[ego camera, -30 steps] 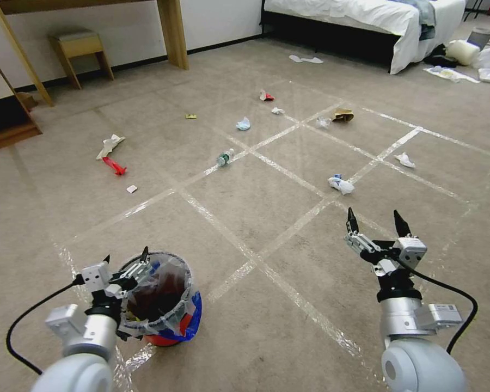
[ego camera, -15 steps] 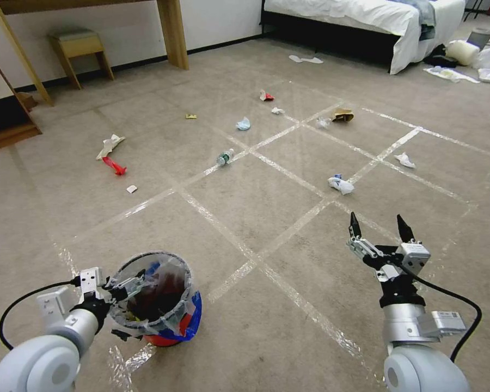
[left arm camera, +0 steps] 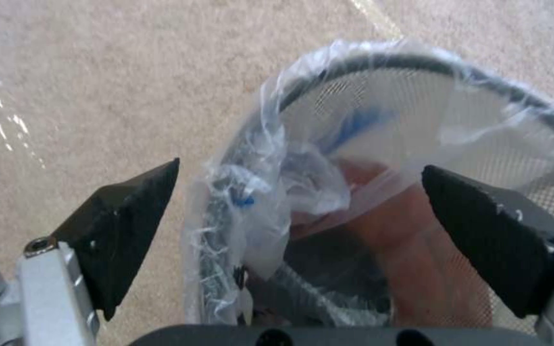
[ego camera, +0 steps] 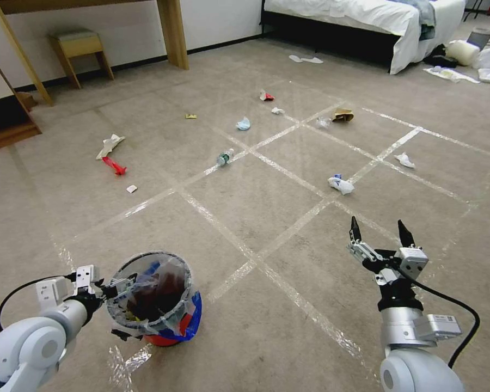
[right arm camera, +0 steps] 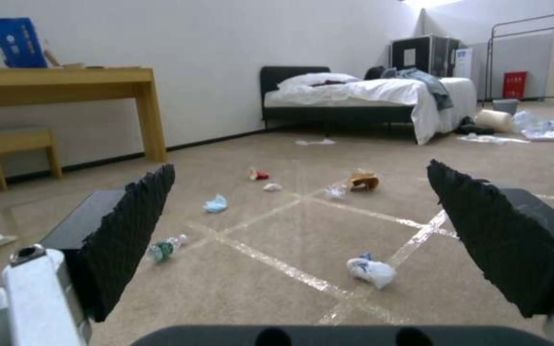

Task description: Pick up the trash bin and place the garbage on the floor into it.

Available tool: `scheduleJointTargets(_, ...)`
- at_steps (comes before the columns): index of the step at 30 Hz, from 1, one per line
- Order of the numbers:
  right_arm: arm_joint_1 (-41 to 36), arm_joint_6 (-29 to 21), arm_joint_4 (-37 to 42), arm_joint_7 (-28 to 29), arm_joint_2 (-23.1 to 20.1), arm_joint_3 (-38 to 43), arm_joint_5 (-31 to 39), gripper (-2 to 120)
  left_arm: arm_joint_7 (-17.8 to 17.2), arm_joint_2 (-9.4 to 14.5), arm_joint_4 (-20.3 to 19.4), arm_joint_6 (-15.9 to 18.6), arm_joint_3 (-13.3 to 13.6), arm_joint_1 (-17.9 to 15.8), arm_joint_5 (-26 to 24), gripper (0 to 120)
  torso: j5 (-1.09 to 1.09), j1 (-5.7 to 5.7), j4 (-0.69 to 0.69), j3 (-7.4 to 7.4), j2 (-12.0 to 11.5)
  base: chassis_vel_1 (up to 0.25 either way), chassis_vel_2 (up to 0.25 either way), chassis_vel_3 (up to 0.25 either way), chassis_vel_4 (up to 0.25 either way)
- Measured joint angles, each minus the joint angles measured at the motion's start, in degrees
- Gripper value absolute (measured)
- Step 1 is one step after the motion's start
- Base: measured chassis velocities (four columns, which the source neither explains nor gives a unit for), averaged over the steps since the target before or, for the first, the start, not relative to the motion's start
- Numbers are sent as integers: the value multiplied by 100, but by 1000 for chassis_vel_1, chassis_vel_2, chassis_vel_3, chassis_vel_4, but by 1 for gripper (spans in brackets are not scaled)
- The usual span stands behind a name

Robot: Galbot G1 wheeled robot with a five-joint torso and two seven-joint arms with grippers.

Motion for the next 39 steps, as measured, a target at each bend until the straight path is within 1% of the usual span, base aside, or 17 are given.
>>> scheduleJointTargets(3, 2, 0, -11, 3, 34, 29, -1, 100, 108, 131, 207, -14, 50, 0, -16, 100, 0, 0, 0, 0, 0, 0, 0, 0, 0)
scheduleJointTargets(9, 3, 23, -38, 4, 140, 0, -59, 100, 254, 231, 411, -77, 52, 34, -23, 99, 0, 0, 1, 0, 0, 0, 0, 0, 0)
scheduleJointTargets(16, 17, 53, -83, 5, 186, -14, -100, 100, 275, 231, 511, -92, 102, 14, -59, 99, 0, 0, 1, 0, 0, 0, 0, 0, 0)
scheduleJointTargets(21, 14, 146, -144, 9, 229, -12, -123, 100, 311, 230, 733, -83, 262, -78, -58, 97, 1, 0, 0, 0, 0, 0, 0, 0, 0)
scheduleJointTargets(26, -5, 210, -180, 14, 231, 3, -135, 100, 368, 294, 870, -110, 308, -130, -36, 96, 3, 0, 1, -1, 0, 0, 0, 0, 0)
scheduleJointTargets(27, -3, 219, -183, 18, 240, 9, -136, 100, 379, 317, 880, -112, 306, -133, -36, 94, 2, 0, 1, -1, 0, 0, 0, 0, 0)
scheduleJointTargets(28, 3, 222, -187, 21, 259, 10, -137, 100, 394, 346, 871, -101, 293, -126, -41, 88, 1, 0, 0, -1, 0, 0, 0, 0, 0)
scheduleJointTargets(29, 3, 222, -187, 21, 259, 10, -137, 100, 394, 346, 871, -101, 293, -126, -41, 88, 1, 0, 0, -1, 0, 0, 0, 0, 0)
scheduleJointTargets(30, 6, 224, -191, 23, 274, 9, -141, 100, 406, 364, 858, -95, 285, -115, -44, 84, 0, 0, 0, -1, 0, 0, 0, 0, 0)
scheduleJointTargets(31, 12, 229, -201, 24, 304, 0, -153, 100, 422, 396, 839, -94, 281, -96, -46, 77, 0, 0, 0, -1, 0, 0, 0, 0, 0)
scheduleJointTargets(32, 12, 229, -201, 24, 304, 0, -153, 100, 422, 396, 839, -94, 281, -96, -46, 77, 0, 0, 0, -1, 0, 0, 0, 0, 0)
scheduleJointTargets(33, 15, 237, -212, 24, 329, -18, -172, 100, 434, 427, 827, -94, 282, -81, -46, 71, 0, 0, 0, -1, 0, 0, 0, 0, 0)
scheduleJointTargets(34, 15, 237, -212, 24, 329, -18, -172, 100, 434, 427, 827, -94, 282, -81, -46, 71, 0, 0, 0, -1, 0, 0, 0, 0, 0)
scheduleJointTargets(36, 28, 245, -222, 24, 336, -30, -185, 100, 441, 482, 801, -94, 307, -56, -45, 59, 0, 0, 0, -1, 0, 0, 0, 0, 0)
scheduleJointTargets(37, 28, 245, -222, 24, 336, -30, -185, 100, 441, 482, 801, -94, 307, -56, -45, 59, 0, 0, 0, -1, 0, 0, 0, 0, 0)
scheduleJointTargets(39, 51, 253, -230, 24, 337, -26, -186, 100, 440, 540, 748, -85, 330, -31, -50, 48, 0, 0, 0, 0, 0, 0, 0, 0, 0)
